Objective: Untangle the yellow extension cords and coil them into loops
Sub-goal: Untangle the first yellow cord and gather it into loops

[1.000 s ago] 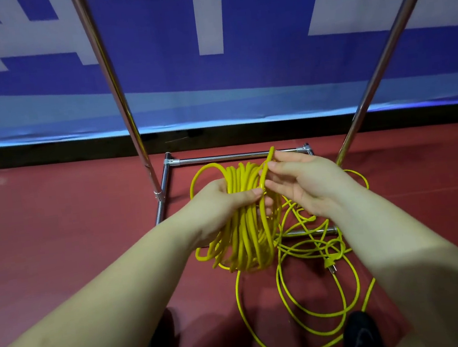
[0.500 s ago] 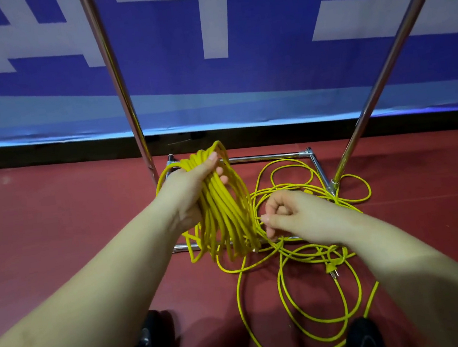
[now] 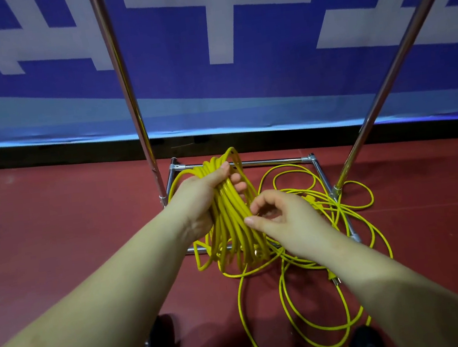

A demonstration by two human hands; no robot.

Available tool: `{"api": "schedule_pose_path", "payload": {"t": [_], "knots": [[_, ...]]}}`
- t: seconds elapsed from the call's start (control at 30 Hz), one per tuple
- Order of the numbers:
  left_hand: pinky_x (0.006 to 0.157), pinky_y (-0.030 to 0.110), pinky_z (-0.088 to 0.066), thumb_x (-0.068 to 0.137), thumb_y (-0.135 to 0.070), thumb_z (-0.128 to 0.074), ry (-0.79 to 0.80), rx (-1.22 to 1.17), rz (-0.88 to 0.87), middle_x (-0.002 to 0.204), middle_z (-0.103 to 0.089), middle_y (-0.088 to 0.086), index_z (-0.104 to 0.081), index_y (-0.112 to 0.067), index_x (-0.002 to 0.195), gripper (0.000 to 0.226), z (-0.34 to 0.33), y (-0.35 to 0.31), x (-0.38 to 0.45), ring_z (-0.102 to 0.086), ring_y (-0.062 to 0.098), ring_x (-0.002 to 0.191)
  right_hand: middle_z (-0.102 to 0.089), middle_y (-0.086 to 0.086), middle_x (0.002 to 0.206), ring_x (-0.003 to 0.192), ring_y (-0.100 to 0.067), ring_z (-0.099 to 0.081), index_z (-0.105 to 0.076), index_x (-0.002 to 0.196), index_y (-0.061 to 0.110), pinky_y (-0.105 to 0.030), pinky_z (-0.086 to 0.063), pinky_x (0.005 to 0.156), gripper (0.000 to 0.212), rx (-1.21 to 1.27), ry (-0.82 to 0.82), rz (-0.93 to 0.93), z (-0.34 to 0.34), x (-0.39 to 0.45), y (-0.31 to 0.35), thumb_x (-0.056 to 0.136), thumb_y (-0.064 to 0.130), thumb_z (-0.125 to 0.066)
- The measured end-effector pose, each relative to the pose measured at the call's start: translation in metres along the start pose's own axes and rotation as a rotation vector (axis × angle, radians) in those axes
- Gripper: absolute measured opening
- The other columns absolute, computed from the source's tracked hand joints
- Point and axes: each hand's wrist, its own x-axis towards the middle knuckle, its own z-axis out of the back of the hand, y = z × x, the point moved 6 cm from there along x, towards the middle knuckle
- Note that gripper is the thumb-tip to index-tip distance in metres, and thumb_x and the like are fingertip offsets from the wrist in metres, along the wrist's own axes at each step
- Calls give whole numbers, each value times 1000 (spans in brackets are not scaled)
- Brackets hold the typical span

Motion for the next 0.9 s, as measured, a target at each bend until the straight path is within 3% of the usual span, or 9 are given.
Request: {"api": "schedule_pose_path", "payload": {"t": [0.1,0.2,0.3,0.37,0.5,0.6,0.7,0.8,0.9], "knots": [[55,28,-57,94,-17,-53,-2,-56,18,58,-61,1,-59,-8,76,21,0,-1,2,-64,13,54,-57,5,69,57,-7,-49,-50,78,25,-23,-43,59,16,4,19,13,8,3,3,89,19,-59],[52,26,-56,94,-17,-52,-54,-94,21,55,-60,-1,-58,-9,75,21,2,-4,3,-63,13,50,-55,2,60,47,-2,-48,-49,78,20,-14,-38,50,16,12,181,-73,14,1,3,94,23,-50],[50,23,-54,96,-18,-50,-119,-207,-9,50,-56,-4,-56,-12,73,24,11,-16,5,-59,9,45,-53,5,63,54,-6,-45,-58,79,21,-18,-34,52,22,-516,435,-164,15,-8,-23,93,36,-50],[49,22,-54,96,-19,-49,-182,-277,-52,47,-56,-5,-55,-14,73,24,24,-28,8,-58,7,43,-50,6,65,61,-9,-46,-66,89,23,-18,-33,53,22,-717,583,-255,15,-15,-44,94,35,-48],[54,24,-55,95,-18,-51,-159,-249,-88,51,-56,-5,-55,-13,72,24,35,-37,9,-61,8,47,-60,9,77,75,-15,-53,-62,97,24,-22,-40,60,10,-746,443,-336,35,-11,-63,92,24,-54],[49,22,-54,93,-15,-54,-192,-191,-93,53,-59,-4,-58,-11,75,19,41,-39,9,-62,7,47,-69,2,77,58,-10,-62,-56,98,16,-25,-49,57,7,-551,179,-360,60,-1,-69,92,18,-55],[49,20,-53,91,-11,-57,-190,-149,-112,57,-64,-3,-61,-9,77,14,45,-42,8,-63,7,50,-65,-4,68,38,-4,-58,-50,99,8,-21,-49,43,10,-84,-55,-422,74,1,-60,93,14,-55],[55,26,-56,90,-7,-57,-141,32,-158,60,-66,2,-63,-5,77,14,41,-40,4,-64,11,53,-68,-10,73,45,-11,-64,-51,105,3,-20,-52,43,20,388,-155,-511,75,-4,-48,92,17,-55],[63,32,-53,89,-8,-58,-57,313,-205,64,-67,3,-66,-3,84,11,29,-33,-2,-63,14,58,-70,-2,62,48,-9,-65,-56,90,8,-19,-52,44,13,731,-180,-552,69,-6,-33,92,20,-53]]}}
